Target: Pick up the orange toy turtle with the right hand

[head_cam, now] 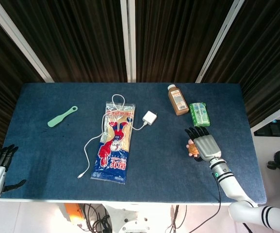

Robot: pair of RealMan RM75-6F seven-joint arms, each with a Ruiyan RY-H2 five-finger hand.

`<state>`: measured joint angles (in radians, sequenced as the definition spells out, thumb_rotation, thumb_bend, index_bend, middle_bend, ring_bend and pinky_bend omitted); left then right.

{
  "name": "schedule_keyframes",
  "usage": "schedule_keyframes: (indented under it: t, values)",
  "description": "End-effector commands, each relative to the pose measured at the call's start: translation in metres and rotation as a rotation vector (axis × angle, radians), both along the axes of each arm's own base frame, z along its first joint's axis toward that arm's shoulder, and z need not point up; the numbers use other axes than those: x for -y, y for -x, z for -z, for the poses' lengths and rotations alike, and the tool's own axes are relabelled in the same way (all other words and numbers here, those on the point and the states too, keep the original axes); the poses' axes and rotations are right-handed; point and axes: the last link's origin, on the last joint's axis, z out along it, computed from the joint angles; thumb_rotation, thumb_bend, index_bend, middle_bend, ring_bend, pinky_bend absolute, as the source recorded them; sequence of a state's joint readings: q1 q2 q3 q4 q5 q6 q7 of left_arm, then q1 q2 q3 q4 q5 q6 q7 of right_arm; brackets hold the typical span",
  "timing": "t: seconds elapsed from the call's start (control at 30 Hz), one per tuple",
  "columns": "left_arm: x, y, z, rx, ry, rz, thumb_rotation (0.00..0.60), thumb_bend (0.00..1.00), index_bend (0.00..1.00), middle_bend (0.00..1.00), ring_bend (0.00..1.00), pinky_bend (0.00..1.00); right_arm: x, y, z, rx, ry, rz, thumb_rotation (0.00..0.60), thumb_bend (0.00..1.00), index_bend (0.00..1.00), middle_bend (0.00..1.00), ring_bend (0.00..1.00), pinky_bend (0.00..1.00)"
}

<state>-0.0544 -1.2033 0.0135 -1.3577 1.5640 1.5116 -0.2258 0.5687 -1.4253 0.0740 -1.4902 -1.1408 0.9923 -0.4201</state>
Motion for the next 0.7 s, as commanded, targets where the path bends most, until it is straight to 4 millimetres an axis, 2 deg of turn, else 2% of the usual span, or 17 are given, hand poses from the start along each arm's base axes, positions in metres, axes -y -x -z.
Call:
schedule_keyframes:
  t: [0.03,0.27,0.6,0.7]
  values:
    - [0.0,0.0,0.0,0.001,0.001,0.0,0.6,0.08,0.0,0.0,0.0,0.02,0.0,0.0,0.0,-0.004,0.003,-0.001,0.6,0.02,0.08,0.19,0.0,0.0]
    - [0.001,0.002,0.001,0.005,0.002,-0.005,0.6,0.08,0.0,0.0,0.0,0.02,0.001,0.001,0.007,-0.021,0.005,0.0,0.6,0.09,0.35,0.42,0.01,0.0]
    - [0.002,0.003,0.0,0.009,0.0,-0.009,0.6,0.08,0.0,0.0,0.0,0.02,0.004,-0.006,0.015,0.013,0.114,-0.031,0.6,0.3,0.96,0.84,0.33,0.0]
    - [0.001,0.003,0.0,0.011,-0.001,-0.007,0.6,0.08,0.0,0.0,0.0,0.02,0.004,-0.006,0.016,0.024,0.136,-0.044,0.6,0.33,1.0,0.89,0.38,0.0]
